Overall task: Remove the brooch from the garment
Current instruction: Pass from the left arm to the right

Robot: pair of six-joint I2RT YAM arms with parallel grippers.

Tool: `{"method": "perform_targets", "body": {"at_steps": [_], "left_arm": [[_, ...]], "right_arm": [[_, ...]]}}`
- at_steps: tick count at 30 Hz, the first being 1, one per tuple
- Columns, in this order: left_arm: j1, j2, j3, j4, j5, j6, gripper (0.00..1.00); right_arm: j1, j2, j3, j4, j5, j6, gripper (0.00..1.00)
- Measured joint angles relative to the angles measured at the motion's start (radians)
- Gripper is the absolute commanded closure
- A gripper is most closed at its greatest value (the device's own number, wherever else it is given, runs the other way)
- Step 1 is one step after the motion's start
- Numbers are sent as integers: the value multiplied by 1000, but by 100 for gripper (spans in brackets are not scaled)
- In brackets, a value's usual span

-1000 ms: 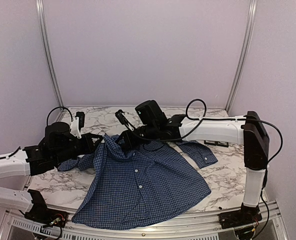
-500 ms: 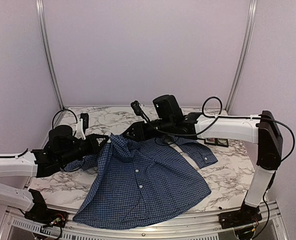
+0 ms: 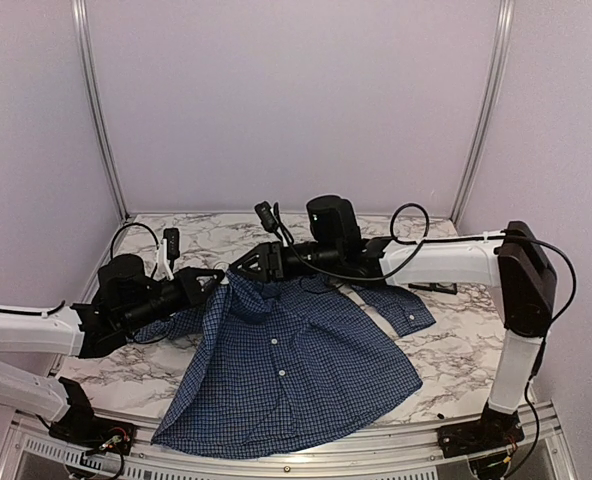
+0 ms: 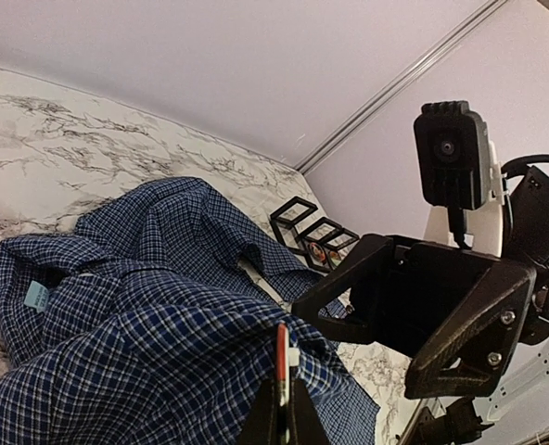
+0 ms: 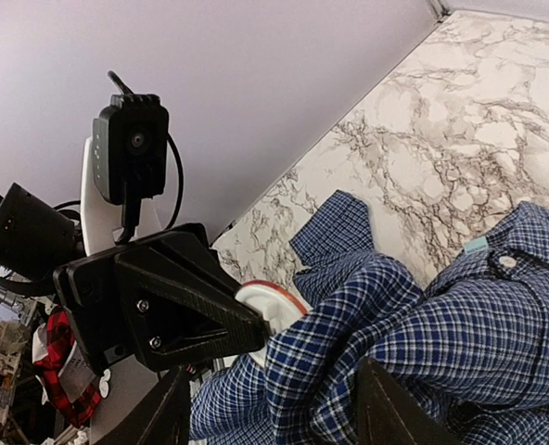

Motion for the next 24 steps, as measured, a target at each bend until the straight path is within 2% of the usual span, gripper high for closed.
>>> {"method": "perform_targets", "body": {"at_steps": [6, 11, 17, 24], "left_arm": [[1, 12, -10, 60, 19, -22, 100], [3, 40, -10, 106, 41, -39, 100], [3, 58, -10, 133, 59, -45, 100], [5, 72, -10, 170, 82, -53, 100]], "right_arm": [[-6, 43, -22, 82, -39, 67, 47], [-23, 56, -75, 215, -85, 155, 57], [-48, 82, -117, 381, -141, 267, 65], [-51, 109, -122, 484, -185, 334, 76]]}}
